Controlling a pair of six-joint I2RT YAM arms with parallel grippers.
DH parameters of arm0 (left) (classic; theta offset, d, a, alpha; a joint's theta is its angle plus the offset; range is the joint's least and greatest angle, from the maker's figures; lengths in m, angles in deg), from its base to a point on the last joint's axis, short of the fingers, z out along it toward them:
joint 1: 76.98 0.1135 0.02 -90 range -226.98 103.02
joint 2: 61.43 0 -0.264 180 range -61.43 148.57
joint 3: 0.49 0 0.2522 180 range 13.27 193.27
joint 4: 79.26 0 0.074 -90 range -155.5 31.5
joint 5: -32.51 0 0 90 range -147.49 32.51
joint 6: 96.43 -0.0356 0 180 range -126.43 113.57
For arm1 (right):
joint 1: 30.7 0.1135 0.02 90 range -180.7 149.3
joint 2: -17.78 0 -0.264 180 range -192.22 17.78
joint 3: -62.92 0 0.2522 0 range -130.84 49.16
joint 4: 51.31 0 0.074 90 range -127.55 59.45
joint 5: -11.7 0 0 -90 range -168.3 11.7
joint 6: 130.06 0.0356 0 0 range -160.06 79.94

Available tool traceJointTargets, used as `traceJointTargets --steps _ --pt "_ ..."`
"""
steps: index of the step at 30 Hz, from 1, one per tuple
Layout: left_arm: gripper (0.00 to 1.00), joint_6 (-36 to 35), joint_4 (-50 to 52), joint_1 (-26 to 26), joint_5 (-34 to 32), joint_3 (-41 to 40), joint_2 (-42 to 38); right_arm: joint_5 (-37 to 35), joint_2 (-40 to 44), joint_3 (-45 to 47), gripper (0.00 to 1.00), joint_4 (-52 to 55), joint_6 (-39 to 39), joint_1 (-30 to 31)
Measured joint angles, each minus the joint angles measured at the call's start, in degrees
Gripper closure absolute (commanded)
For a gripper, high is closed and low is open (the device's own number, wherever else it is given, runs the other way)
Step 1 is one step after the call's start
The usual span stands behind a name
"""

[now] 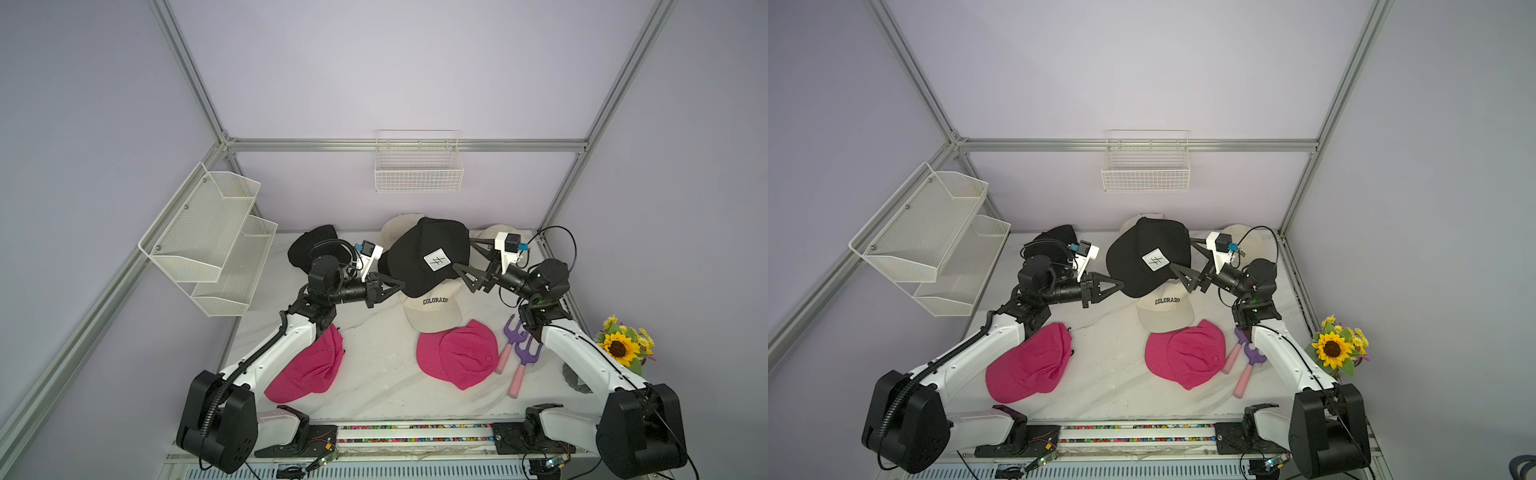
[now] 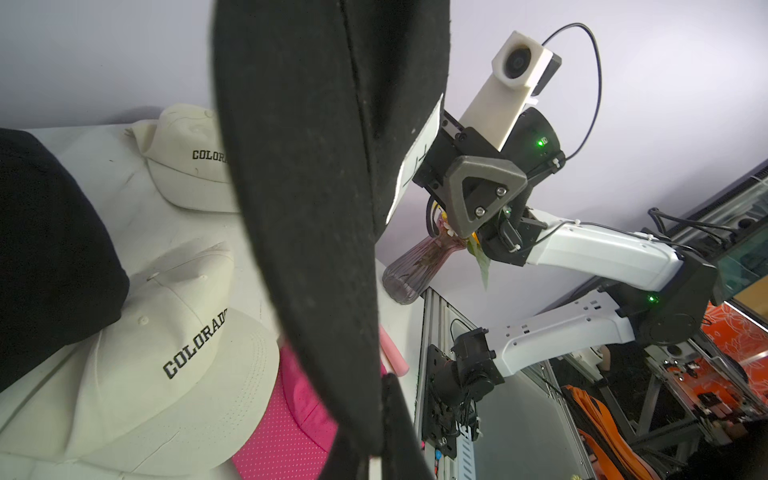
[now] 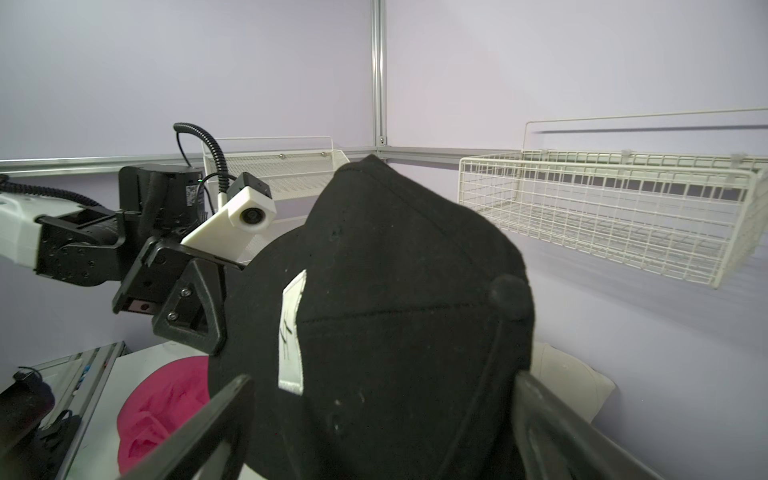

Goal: Stack the baseball caps by color
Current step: Place the baseball cap at the center of the board.

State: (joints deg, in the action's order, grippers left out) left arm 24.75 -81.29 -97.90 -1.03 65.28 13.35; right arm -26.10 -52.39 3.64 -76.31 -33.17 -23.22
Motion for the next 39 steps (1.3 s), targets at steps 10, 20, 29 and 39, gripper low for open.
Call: traceJointTargets --steps 10,20,29,39 --pt "1.00 -3.4 -0.4 2.4 6.4 1.3 1.8 -4.7 -3.3 -2.7 0.03 2.9 2.1 -0.8" --pt "1.00 -8.3 3.3 4.1 11.2 5.5 3.5 4.4 -3.4 -2.5 0.03 1.1 3.4 -3.0" --pt "1.00 -9.7 3.5 4.1 14.7 6.7 7.1 12.2 -8.5 -3.6 0.03 0.0 4.8 -2.7" --pt "1.00 -14.7 10.0 4.1 12.8 12.8 13.4 18.1 -3.9 -4.0 0.51 -0.9 3.2 -1.3"
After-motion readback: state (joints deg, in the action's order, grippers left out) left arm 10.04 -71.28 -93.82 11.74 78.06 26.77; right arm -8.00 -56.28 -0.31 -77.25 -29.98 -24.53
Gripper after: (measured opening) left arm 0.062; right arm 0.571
